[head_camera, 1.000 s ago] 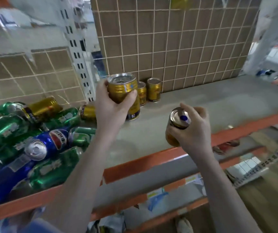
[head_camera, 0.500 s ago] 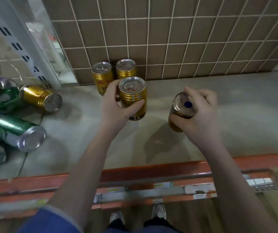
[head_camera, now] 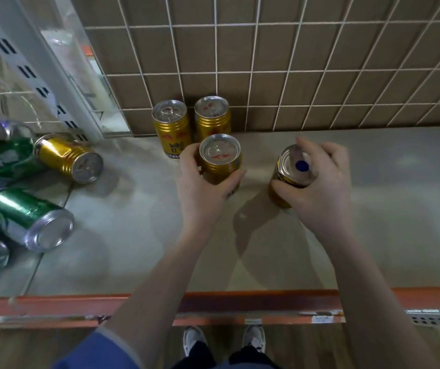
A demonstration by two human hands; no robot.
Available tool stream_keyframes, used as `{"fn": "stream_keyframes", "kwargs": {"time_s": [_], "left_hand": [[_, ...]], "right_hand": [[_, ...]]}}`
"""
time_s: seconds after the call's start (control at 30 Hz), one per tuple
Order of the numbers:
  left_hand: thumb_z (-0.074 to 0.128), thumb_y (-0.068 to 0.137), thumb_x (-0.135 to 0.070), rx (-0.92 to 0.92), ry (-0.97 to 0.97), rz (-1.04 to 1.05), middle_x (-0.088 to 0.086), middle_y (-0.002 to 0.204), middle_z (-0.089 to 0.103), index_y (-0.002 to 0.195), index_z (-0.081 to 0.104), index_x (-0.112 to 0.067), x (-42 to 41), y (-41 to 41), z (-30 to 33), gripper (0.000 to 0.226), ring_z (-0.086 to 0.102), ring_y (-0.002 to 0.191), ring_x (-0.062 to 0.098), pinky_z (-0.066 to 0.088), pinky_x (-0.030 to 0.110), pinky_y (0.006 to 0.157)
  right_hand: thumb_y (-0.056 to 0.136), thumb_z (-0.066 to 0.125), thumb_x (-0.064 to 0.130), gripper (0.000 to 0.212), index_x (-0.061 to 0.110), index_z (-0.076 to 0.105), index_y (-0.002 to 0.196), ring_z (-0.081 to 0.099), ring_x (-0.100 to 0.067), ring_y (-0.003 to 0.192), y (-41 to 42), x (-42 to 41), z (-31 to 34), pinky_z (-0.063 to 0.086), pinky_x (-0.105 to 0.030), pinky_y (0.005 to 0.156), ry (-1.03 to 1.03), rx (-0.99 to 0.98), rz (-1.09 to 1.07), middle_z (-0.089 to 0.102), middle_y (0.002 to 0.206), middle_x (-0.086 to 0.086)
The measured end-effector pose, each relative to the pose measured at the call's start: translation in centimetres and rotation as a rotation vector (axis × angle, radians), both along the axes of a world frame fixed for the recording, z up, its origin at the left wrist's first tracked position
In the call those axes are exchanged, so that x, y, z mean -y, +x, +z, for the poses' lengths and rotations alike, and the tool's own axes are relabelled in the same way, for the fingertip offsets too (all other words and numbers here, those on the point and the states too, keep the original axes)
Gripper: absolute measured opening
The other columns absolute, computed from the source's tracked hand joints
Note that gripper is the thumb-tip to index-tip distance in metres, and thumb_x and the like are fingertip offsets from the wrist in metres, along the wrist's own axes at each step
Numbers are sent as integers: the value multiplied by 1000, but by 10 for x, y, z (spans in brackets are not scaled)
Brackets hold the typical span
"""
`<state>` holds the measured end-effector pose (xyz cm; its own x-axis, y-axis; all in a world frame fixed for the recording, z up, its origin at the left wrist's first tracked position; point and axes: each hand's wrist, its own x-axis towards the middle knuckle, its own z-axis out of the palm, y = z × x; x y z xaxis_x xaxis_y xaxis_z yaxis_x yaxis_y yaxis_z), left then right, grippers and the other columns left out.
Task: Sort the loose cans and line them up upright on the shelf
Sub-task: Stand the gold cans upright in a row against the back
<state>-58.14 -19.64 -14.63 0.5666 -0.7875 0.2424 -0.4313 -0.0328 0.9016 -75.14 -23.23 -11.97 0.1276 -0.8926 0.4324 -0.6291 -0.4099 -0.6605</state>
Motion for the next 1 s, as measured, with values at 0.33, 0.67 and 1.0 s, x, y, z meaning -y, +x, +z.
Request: {"fn": "stream_keyframes", "kwargs": {"time_s": [0.33,0.67,1.0], "left_hand": [[75,76,-28,487,142,-691,-23,139,35,139,39,-27,-3,86,81,73,25,126,-21,21,3,103],[65,86,-9,756,503,-1117,-11,147,36,137,45,-35,46,72,107,60,30,134,3,32,16,105],[39,67,-82,1289,405,-574,-3,100,54,113,54,-27,62,33,100,74,50,90,16,41,30,65]], "right_hand": [[60,82,16,73,10,56,128,42,-10,99,8,12,3,29,-4,84,-1,-33,6,41,112,-2],[60,82,13,76,12,54,130,41,-7,103,9,21,12,25,3,85,26,-39,15,41,116,-2],[58,84,13,76,12,55,129,45,-13,105,0,23,12,22,6,85,9,-37,-21,46,118,-11]]}}
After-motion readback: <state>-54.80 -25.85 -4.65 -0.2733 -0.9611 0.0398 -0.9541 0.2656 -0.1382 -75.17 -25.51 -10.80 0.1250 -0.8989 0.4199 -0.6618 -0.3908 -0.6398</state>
